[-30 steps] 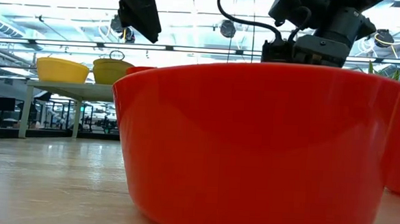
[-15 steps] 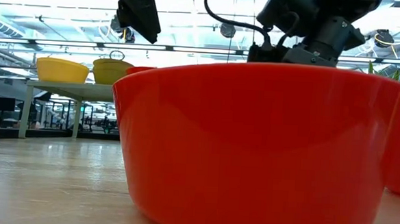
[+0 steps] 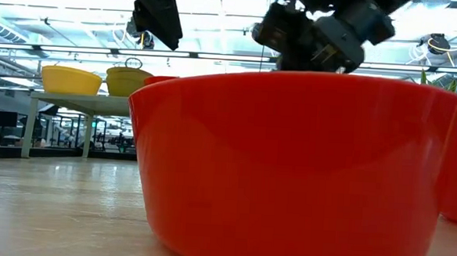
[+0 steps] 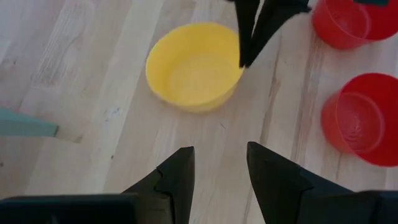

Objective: Pick & Place Mini bowls
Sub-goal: Stack the yellow bowl on the yellow bowl on the shelf

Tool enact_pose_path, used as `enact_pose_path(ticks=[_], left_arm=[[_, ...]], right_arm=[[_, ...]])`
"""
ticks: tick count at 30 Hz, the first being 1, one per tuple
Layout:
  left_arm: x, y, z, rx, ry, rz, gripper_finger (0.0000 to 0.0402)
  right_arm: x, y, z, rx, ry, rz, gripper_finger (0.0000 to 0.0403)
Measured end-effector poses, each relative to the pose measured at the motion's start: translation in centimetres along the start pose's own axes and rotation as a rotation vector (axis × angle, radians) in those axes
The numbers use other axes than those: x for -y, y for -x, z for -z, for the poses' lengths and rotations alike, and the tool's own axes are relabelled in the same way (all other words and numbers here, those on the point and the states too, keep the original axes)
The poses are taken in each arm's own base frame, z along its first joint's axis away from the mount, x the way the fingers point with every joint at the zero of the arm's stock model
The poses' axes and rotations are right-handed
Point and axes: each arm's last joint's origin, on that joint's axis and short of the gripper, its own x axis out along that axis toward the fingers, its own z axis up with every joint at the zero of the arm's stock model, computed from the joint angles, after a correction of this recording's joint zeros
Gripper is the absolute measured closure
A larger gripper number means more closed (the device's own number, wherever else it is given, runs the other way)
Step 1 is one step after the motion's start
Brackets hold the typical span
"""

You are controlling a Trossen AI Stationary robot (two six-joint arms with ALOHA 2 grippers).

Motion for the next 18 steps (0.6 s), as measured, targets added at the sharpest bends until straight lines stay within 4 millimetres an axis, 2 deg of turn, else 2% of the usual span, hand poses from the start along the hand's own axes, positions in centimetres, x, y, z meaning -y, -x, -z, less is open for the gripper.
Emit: enact_pose_path(ticks=[5, 13, 18], left_arm=[[0.0, 0.0, 0.0, -0.004, 0.000, -0.001, 0.0252], [-0.2, 0.0, 0.5, -0.054, -0.005, -0.022, 0.0252], [-0.3, 0.0, 0.8, -0.082, 0.012, -0.036, 0.0252]], right_arm=[[0.4, -1.8, -2.4, 0.043, 0.108, 0.012, 0.0402], [1.5, -6.5, -4.0, 0.049, 0.237, 0.036, 0.0402], [1.7, -7.4, -4.7, 0.079, 0.271, 0.048, 0.0401]])
